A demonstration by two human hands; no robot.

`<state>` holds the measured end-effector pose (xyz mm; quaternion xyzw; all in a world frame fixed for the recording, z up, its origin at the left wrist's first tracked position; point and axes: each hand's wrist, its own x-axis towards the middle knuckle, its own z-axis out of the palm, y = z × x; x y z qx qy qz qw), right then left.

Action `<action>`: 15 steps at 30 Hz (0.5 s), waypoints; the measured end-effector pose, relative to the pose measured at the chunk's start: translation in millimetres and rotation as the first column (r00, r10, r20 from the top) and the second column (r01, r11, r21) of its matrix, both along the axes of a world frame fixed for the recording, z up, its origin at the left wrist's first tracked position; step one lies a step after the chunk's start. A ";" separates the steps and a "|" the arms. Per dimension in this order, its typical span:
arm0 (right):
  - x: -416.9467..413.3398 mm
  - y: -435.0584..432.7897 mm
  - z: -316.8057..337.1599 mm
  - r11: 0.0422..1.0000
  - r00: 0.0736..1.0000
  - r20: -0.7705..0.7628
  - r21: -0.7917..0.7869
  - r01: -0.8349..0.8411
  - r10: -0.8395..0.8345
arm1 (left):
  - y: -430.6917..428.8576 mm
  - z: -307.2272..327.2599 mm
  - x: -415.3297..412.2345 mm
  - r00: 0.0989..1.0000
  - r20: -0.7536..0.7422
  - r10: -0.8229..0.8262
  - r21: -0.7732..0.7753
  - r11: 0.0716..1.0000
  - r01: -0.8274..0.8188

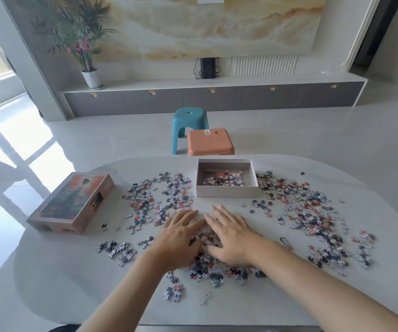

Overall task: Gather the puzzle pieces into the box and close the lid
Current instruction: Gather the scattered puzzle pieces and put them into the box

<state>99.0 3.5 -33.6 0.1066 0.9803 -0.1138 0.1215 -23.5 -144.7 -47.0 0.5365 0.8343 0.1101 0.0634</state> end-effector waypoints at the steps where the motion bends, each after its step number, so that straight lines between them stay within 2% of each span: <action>1: 1.1 -5.0 -9.2 0.999 1.000 0.024 0.033 -0.021 0.020 | -8.5 -4.4 1.2 1.000 -0.007 0.009 -0.009 1.000 -0.009; 4: -3.0 -12.4 -25.0 0.994 0.999 0.001 0.103 -0.034 0.035 | -20.1 -14.1 -1.5 0.998 -0.040 0.039 0.001 0.999 -0.039; 7: -14.6 -13.4 -27.3 0.999 0.996 -0.091 0.047 -0.002 0.007 | -9.8 -21.4 -12.9 0.996 -0.017 0.085 0.061 0.995 -0.084; 10: -26.5 -9.8 -24.3 0.999 0.969 -0.243 -0.034 0.040 -0.047 | 7.9 -22.2 -24.2 0.992 0.027 0.126 0.184 0.974 -0.128; 15: -39.5 -1.4 -13.7 0.999 0.921 -0.386 -0.031 0.041 -0.050 | 19.9 -11.1 -32.7 0.992 0.088 0.086 0.303 0.947 -0.109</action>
